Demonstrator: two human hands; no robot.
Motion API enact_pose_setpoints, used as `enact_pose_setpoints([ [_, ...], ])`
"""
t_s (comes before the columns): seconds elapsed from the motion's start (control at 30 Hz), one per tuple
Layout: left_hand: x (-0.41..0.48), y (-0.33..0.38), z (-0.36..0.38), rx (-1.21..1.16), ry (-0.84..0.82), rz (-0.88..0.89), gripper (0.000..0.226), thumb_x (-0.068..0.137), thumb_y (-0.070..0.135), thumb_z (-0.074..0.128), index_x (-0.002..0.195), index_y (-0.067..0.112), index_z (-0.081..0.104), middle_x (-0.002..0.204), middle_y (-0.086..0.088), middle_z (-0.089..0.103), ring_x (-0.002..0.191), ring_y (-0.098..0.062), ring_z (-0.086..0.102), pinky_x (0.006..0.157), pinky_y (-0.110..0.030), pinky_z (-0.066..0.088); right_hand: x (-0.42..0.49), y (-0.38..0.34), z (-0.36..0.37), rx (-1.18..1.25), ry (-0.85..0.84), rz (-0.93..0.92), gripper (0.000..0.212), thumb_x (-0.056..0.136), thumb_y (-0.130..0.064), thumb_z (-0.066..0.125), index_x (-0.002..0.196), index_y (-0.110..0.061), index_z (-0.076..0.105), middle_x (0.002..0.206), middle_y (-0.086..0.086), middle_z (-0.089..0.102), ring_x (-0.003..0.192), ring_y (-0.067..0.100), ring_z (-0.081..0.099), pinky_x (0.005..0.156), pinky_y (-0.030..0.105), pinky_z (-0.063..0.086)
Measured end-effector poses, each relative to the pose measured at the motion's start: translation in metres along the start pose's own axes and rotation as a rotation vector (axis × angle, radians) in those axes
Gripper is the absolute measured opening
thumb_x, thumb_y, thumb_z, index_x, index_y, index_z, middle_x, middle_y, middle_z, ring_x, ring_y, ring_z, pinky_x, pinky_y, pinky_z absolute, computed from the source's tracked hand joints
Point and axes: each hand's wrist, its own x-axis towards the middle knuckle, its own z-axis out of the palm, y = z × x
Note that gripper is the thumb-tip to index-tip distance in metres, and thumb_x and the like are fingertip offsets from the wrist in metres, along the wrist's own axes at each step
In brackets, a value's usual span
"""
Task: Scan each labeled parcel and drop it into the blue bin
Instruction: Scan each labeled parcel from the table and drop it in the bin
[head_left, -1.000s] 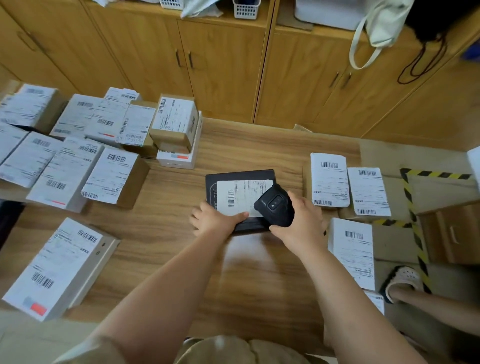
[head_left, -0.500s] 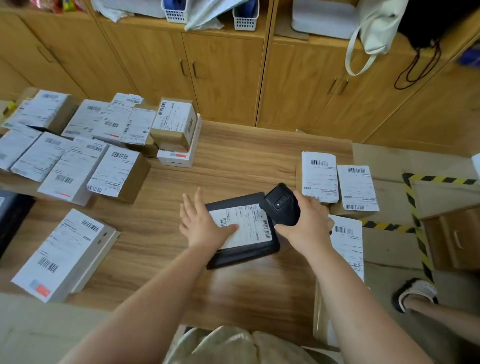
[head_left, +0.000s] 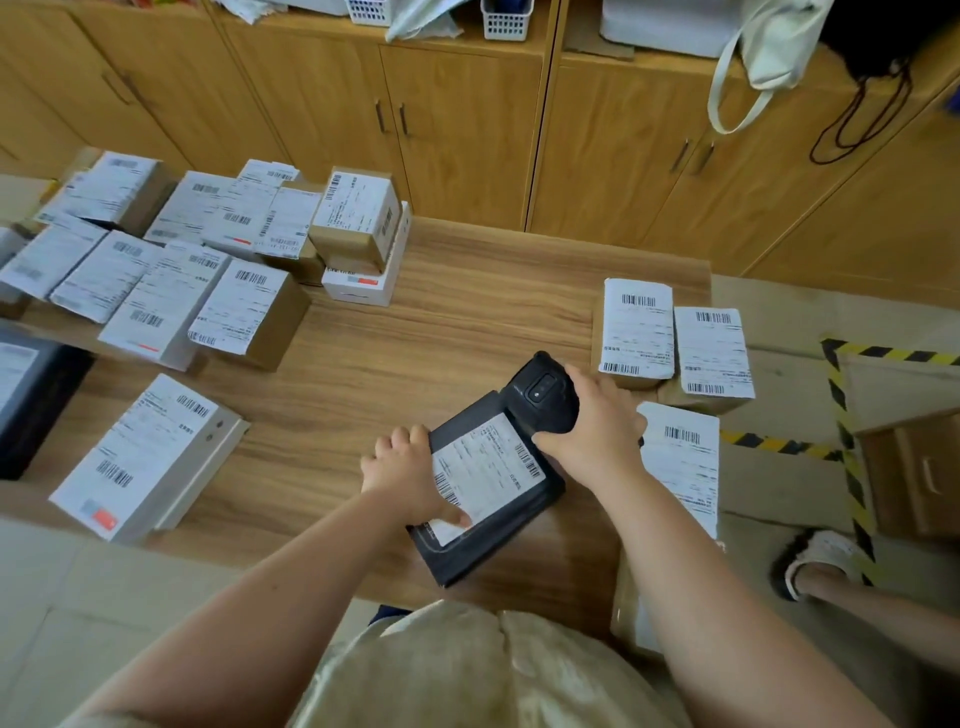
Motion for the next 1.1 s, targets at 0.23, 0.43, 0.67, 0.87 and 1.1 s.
enact_pose_setpoints([
  [0.23,-0.028,0.006,0.011,-0.149,0.025,-0.013,0.097,0.048,0.068,0.088,0.11,0.022,0.03,0.105,0.004,0.06,0.1,-0.021,0.057,0.091,-0.041,0.044,-0.007,0.003,0.012,0.061,-0.035,-0.076,0.087,0.07,-0.038,0.079,0.146,-0.032,0.037,0.137,-0.001,0.044,0.133,0.026,0.037,0.108,0.055,0.032],
  [0.43,-0.03,-0.005,-0.001,-0.293,-0.102,-0.005,0.102,0.057,0.051,0.09,0.138,0.025,0.034,0.118,0.003,0.062,0.11,-0.022,0.058,0.095,-0.042,0.049,-0.009,0.002,0.007,-0.013,-0.022,-0.087,0.088,0.073,-0.035,0.077,0.149,-0.034,0.034,0.141,-0.003,0.043,0.133,0.025,0.034,0.107,0.048,0.027],
  [0.67,-0.031,-0.039,-0.045,-0.832,-0.338,-0.076,0.045,0.072,0.016,0.086,0.111,0.018,0.064,0.106,-0.004,0.071,0.097,-0.021,0.066,0.079,-0.036,0.056,-0.014,-0.019,-0.017,-0.006,0.02,-0.121,0.089,0.072,-0.035,0.076,0.149,-0.037,0.032,0.141,-0.002,0.044,0.133,0.026,0.033,0.106,0.048,0.03],
  [0.87,-0.035,-0.046,-0.127,-1.386,0.057,-0.012,0.054,0.076,0.013,0.084,0.12,0.02,0.055,0.112,-0.001,0.067,0.096,-0.02,0.066,0.064,-0.036,0.056,-0.003,-0.069,-0.085,0.013,0.244,-0.226,0.086,0.074,-0.031,0.077,0.148,-0.036,0.034,0.138,-0.002,0.043,0.128,0.025,0.032,0.097,0.041,0.025],
  [1.1,-0.058,-0.047,-0.27,-1.563,0.388,0.281,0.059,0.077,0.011,0.084,0.123,0.019,0.05,0.114,-0.005,0.067,0.092,-0.017,0.068,0.064,-0.034,0.055,-0.006,-0.154,-0.184,-0.215,0.493,-0.358,0.086,0.075,-0.037,0.074,0.149,-0.034,0.03,0.138,-0.001,0.04,0.126,0.026,0.033,0.102,0.045,0.025],
])
